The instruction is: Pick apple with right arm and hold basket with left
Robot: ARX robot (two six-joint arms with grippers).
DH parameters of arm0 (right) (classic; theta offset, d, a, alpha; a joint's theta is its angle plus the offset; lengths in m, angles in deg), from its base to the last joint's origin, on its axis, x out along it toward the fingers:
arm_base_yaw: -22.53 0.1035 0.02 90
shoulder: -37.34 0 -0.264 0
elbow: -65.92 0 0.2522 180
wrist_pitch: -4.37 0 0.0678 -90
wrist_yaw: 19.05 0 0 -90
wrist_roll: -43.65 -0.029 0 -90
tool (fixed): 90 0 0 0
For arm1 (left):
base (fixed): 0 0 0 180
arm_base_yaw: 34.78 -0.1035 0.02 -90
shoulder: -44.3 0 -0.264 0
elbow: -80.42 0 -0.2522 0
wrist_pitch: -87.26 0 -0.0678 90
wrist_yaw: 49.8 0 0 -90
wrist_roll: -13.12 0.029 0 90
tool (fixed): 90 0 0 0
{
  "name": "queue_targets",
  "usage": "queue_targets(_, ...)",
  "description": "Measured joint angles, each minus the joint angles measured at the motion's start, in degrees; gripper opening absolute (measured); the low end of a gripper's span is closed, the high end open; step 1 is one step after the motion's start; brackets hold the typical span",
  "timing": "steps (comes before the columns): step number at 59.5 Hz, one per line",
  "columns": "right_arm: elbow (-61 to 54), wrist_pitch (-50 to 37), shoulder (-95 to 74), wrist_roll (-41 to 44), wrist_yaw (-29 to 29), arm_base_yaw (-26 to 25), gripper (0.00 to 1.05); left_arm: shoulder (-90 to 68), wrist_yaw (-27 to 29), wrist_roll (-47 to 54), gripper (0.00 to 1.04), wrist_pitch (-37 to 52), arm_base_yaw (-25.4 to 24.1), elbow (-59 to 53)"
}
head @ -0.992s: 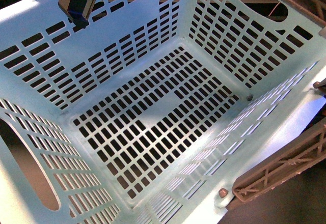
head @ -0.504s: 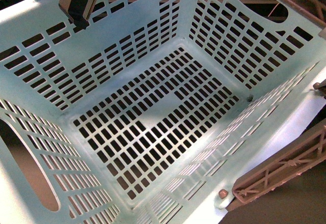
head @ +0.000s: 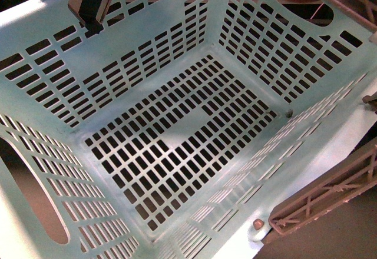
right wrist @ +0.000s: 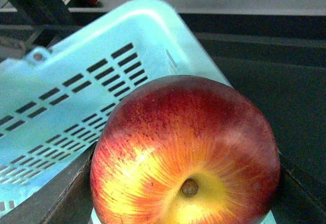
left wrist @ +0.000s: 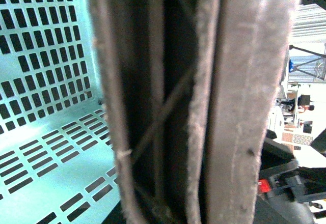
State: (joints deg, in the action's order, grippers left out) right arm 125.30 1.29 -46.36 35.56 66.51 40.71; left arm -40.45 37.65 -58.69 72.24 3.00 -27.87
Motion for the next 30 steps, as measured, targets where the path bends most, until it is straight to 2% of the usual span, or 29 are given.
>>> queue_targets(6,-1.5,0.0,-0.2,-0.2,0.2,1.4,0.81,0.0,0.2,0.0,0.17,0.0,0.0,0.0)
queue_targets(9,-1.8,0.0,-0.2,-0.3,0.5,1.6,0.92,0.0,0.2,0.0,0.17,0.0,0.0,0.0)
queue_targets(12,-2.0,-0.1,0.0,-0.7,0.9,1.6,0.97,0.0,0.1,0.0,0.17,0.0,0.0,0.0)
queue_targets(23,-2.6,-0.8,2.4,-2.1,3.5,0.2,0.96,0.0,0.1,0.0,0.17,0.0,0.0,0.0)
queue_targets(30,-4.3,-1.6,8.1,-2.8,7.8,-3.2,0.96,0.0,0.0,0.1,0.17,-0.3,0.0,0.0)
